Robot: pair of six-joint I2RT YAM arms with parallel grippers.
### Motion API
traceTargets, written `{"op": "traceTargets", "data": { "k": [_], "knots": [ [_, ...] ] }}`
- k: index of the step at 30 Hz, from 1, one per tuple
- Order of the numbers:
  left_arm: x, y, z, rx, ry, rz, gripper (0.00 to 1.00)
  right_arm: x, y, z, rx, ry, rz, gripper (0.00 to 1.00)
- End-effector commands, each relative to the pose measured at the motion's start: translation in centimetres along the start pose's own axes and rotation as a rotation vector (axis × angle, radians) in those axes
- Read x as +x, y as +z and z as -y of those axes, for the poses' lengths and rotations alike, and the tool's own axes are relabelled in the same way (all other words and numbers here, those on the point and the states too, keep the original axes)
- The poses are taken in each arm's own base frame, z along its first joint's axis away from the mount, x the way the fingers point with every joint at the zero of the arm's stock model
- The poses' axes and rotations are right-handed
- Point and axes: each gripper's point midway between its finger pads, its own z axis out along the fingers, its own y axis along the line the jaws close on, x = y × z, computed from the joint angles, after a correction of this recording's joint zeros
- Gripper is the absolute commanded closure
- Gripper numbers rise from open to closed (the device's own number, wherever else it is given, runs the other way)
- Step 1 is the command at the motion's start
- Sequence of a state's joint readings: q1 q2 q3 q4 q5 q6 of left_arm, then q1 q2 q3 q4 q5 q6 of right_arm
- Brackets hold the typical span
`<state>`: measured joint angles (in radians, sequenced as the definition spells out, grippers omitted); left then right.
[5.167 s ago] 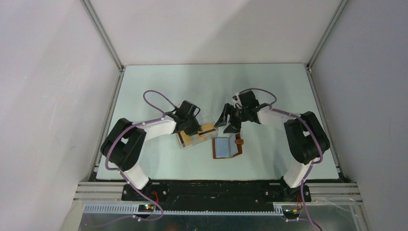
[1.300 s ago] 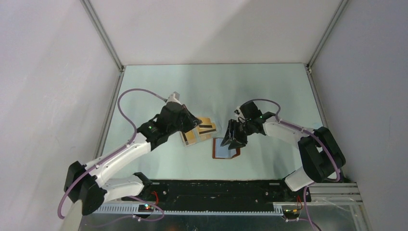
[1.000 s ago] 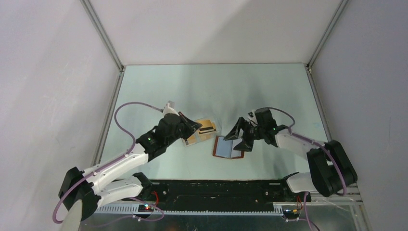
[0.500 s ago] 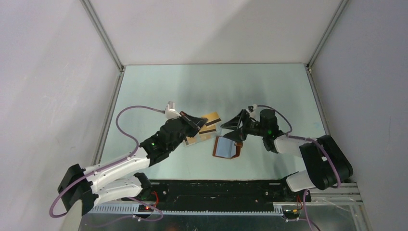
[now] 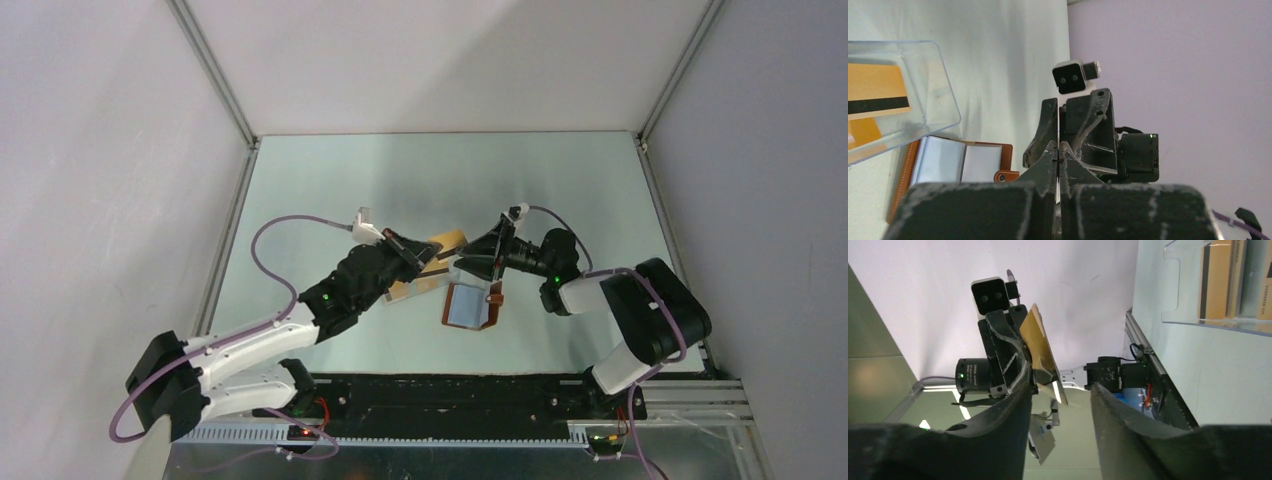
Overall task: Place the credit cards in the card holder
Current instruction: Insert the credit card into the card holder.
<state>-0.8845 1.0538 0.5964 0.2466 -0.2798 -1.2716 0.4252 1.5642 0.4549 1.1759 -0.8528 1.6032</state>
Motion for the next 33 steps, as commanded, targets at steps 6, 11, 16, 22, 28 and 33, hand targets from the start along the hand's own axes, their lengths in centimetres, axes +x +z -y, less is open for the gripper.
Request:
{"op": "traceTargets", "data": {
  "k": [6,11,16,22,28,33],
  "knots": [
    [0.9,0.6,4.0,0.108,0.034,-0.056,1.0,-0.6,0.1,-3.6,-0.139,-0.076,-0.029,0.72],
    [1.0,0.6,4.1,0.112,0.034,-0.06,1.0,-1.0,-0.3,-4.2,-0.143,-0.105,-0.006,0.94],
    [1.4,0.5,4.1,0.115,0.036,-0.075,1.0,-1.1,-0.3,-4.7,-0.164,-0.13,0.006,1.0],
    [0.6,0.1,3.4,0.109,0.083,-0.048,0.36,-0.4,-0.9,-4.7,-0.157,-0.173,-0.042,1.0],
    [-1.3,-1.1,-0.1,0.038,0.195,-0.06,0.24,1.4,-2.6,-3.7,-0.091,-0.245,-0.184,1.0],
    [0.0,-2.1,0.8,0.148,0.308,-0.264,0.26,3.4,-4.1,-2.1,0.0,-0.298,-0.319,1.0]
  ]
}}
